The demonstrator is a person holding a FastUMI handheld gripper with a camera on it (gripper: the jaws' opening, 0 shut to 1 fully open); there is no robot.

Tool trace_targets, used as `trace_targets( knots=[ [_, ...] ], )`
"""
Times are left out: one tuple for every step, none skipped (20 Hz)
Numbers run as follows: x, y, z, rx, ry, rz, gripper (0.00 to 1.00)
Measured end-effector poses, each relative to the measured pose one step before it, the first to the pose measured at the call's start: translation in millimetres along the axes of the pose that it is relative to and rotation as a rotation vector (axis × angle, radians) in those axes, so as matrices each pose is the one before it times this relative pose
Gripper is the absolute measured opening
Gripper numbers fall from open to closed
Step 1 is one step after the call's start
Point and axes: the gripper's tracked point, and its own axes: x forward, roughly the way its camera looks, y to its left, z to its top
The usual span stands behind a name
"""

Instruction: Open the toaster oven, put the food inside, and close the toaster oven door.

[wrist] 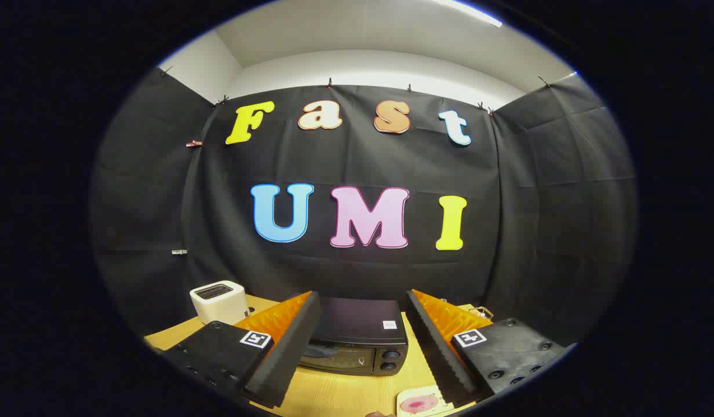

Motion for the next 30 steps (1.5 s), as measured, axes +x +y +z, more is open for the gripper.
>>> trace_targets(
  knots=[
    [0.24,-0.89,-2.70,0.00521,0.00596,-0.00160,0.97],
    [-0.25,0.39,-1.68,0.00093,0.00495,-0.00285,0.97],
    [-0.38,-0.78,-2.08,-0.00026,0.00380,-0.00228,0.97],
    [-0.15,-0.21,-2.24,-0.00009,0.00495,-0.00255,0.97],
    [-0.17,-0.18,-3.13,0.00238,0.00626,0.00043,0.97],
    [0.00,1.05,-1.83,0.00293,0.00479,-0.00001,0.97],
    [-0.60,0.18,-1.93,0.00056,0.00419,-0.00065,0.97],
    [-0.65,-0.57,-1.56,-0.00182,0.00250,-0.00125,0.97],
    [-0.86,-0.61,-1.27,-0.00244,0.00339,-0.00141,0.97],
    [-0.52,1.26,-0.92,-0.00595,0.00178,0.00106,0.97],
    [-0.68,0.20,-0.63,-0.00589,0.00132,0.00010,0.97],
    [-0.55,1.11,-0.30,-0.00448,-0.00189,0.00111,0.97],
    [-0.23,0.99,-0.49,-0.00009,0.00060,0.00245,0.97],
    [-0.04,1.62,-2.35,0.00194,0.00293,0.00424,0.97],
    [-0.48,1.98,-1.31,0.00140,0.00428,0.00275,0.97],
    [1.03,1.10,-2.95,0.00165,0.00521,0.00407,0.97],
    [0.71,2.26,-1.34,0.00087,0.00422,0.00353,0.97],
    [2.08,1.25,-1.89,-0.00013,0.00263,0.00446,0.97],
    [2.66,2.44,-1.45,-0.00190,0.00339,0.00398,0.97],
    [1.87,2.61,-2.81,0.00163,0.00602,0.00380,0.97],
    [1.84,5.82,-2.72,0.00604,0.00560,0.01113,0.97],
    [3.21,5.95,-2.36,0.00226,0.00497,0.01019,0.97],
    [3.42,4.33,-3.96,0.00093,0.00788,0.00752,0.98],
    [3.90,6.41,-5.16,0.00213,0.00838,0.00915,0.98],
    [4.34,5.12,-5.06,-0.00155,0.00724,0.00575,0.98],
    [6.26,3.53,-5.40,-0.00435,0.01010,0.00181,0.98],
    [4.66,4.94,-6.29,-0.00703,0.00996,0.00402,0.98],
    [6.54,5.11,-4.94,-0.01373,0.00795,0.00488,0.98],
    [7.71,4.17,-4.41,-0.01847,0.01144,0.00154,0.98],
    [6.46,3.44,-5.47,-0.01219,0.01299,0.00208,0.98]
  ],
)
